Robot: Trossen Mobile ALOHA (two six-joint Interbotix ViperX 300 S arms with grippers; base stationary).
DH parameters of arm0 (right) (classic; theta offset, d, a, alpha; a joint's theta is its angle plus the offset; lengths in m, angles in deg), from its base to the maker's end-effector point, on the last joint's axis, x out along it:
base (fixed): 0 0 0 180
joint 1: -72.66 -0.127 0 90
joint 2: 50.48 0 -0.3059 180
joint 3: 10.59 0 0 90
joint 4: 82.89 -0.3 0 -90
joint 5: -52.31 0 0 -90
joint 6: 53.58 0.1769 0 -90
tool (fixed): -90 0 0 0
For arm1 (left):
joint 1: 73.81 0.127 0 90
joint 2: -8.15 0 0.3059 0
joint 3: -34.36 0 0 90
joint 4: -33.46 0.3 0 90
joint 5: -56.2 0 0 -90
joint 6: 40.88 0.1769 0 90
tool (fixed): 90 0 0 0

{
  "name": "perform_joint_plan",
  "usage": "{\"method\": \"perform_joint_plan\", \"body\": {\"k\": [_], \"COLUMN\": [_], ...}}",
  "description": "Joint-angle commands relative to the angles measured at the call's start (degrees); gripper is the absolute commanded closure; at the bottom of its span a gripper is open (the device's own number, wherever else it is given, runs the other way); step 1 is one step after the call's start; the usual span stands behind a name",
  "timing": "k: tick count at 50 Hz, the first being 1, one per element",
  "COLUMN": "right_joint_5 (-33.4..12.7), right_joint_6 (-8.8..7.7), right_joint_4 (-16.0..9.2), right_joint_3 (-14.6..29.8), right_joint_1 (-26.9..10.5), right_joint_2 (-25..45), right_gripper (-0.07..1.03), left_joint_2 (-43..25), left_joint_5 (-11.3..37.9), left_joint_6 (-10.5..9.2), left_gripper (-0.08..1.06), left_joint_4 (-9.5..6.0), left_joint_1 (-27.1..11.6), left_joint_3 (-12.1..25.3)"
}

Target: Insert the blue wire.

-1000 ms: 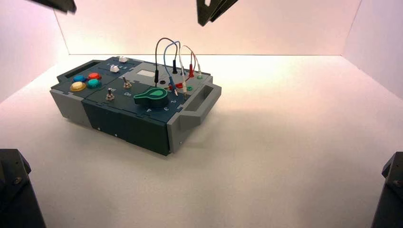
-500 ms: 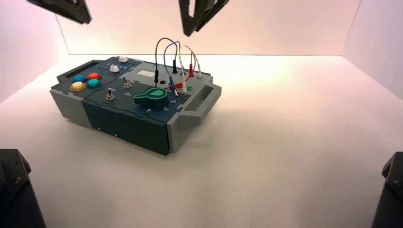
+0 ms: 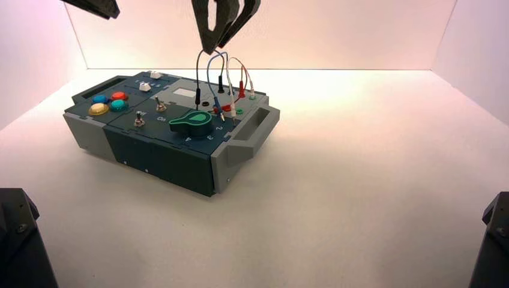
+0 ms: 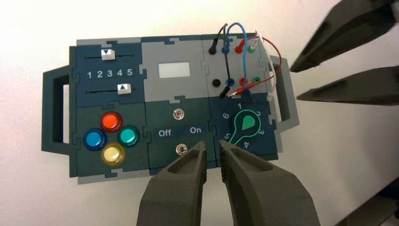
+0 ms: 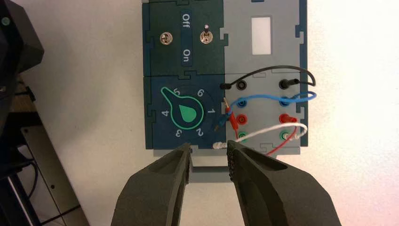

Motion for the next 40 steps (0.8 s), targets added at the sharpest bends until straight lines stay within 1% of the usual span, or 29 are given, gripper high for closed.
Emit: {"method": "perform_joint_plan", "body": {"k": [1,18,24,31,40], "right_joint_5": [0.9,1.0,1.0,1.0,1.0], "right_joint_6": [-0.53,-0.53,-0.53,-0.44,-0.09], "right_joint_4": [-0.2,-0.2,0.2,1.0,2.8], "right_joint_3": [2.2,3.3,3.7,3.9,4.1], "right_joint_1": [-0.3,-0.3,-0.3,-0.2,-0.2], "right_joint_2": [0.0,3.7,4.9,6.3,7.6], "right_gripper": [0.53,0.53,0.53,0.53,0.53], "left_joint_2": [0.6,0.8,0.9,1.1,2.0], "left_joint_5": [0.4,2.8,3.5,4.8,5.7], "left_joint_6": [0.35,0.35,0.35,0.35,0.35], "left_gripper": [0.80,0.80,0.80,0.80,0.80], "left_joint_4": [0.09,0.18,0.09,0.09,0.18], "left_joint_1": [0.3,0.6,0.6,0.6,0.7], "left_joint_3": [2.1,3.5,4.1,4.7,5.2]}}
